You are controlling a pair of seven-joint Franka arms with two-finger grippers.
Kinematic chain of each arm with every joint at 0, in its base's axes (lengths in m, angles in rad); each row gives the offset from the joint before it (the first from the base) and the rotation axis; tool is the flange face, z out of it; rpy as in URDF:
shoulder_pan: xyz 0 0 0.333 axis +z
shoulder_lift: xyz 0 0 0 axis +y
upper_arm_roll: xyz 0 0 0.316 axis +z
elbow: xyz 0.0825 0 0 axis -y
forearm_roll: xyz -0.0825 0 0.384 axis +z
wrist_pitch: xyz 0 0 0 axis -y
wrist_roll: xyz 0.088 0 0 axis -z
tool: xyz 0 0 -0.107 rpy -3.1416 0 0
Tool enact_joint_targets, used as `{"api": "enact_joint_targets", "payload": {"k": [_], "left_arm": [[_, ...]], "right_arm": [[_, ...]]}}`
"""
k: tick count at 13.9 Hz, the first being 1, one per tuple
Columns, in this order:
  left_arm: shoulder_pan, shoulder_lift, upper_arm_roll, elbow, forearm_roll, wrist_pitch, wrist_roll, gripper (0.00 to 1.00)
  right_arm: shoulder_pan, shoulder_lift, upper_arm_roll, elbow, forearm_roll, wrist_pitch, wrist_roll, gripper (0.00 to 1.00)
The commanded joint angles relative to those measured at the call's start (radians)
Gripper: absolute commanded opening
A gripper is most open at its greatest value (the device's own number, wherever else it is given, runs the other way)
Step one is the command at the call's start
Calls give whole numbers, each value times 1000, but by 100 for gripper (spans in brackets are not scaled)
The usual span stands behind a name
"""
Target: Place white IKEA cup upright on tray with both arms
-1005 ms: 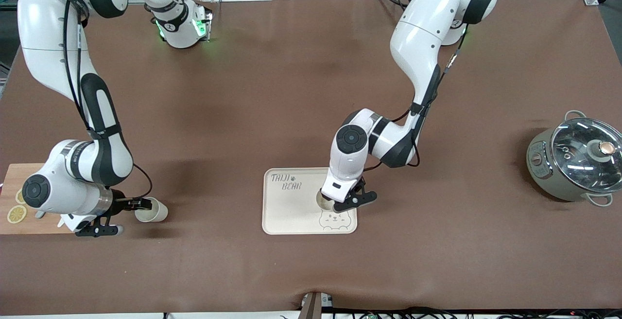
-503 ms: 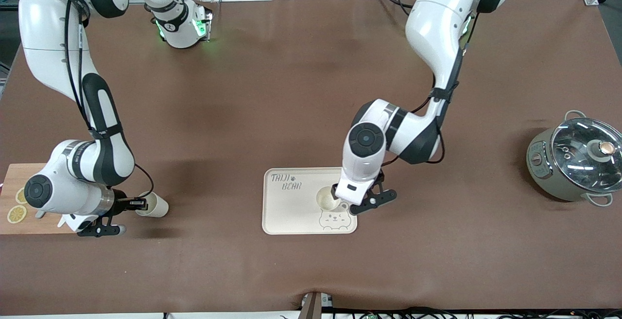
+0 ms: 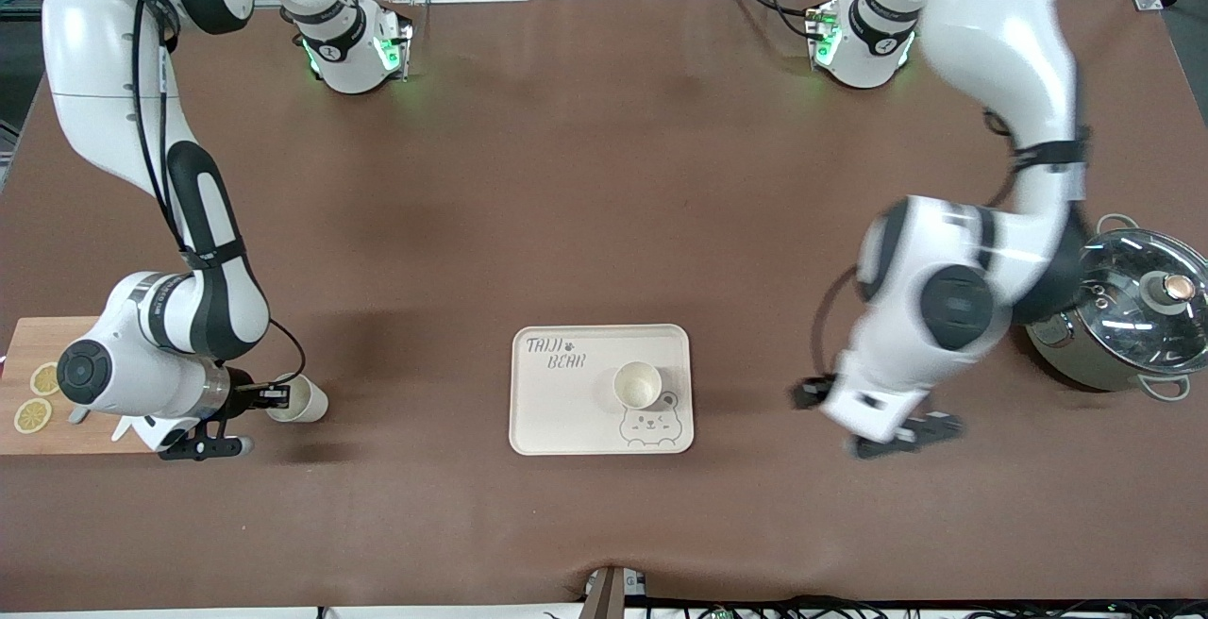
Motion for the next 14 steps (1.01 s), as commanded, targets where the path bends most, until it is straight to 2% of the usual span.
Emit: {"api": "enact_joint_targets", "payload": {"k": [1,4,6,11,14], "left_arm": [[121,27,-11,-25,-72,15,190,100],[206,26,-13,-23,-120,44,378,100],[238,-69,-10,-25,-132,22,383,100],[240,-314,-2,-23,-123,-231,380,100],[237,-424,1,-25,-99,-365,374,100]], "right_arm": [[20,-14,-2,35,14,-65,3,0],[22,-14,-1,86,17,-139,34,0],[46,-29,1,89,20,-158,127,0],[192,-67,4,91,20,-188,501,0],[265,-67,5,92,20,-188,690,0]]}}
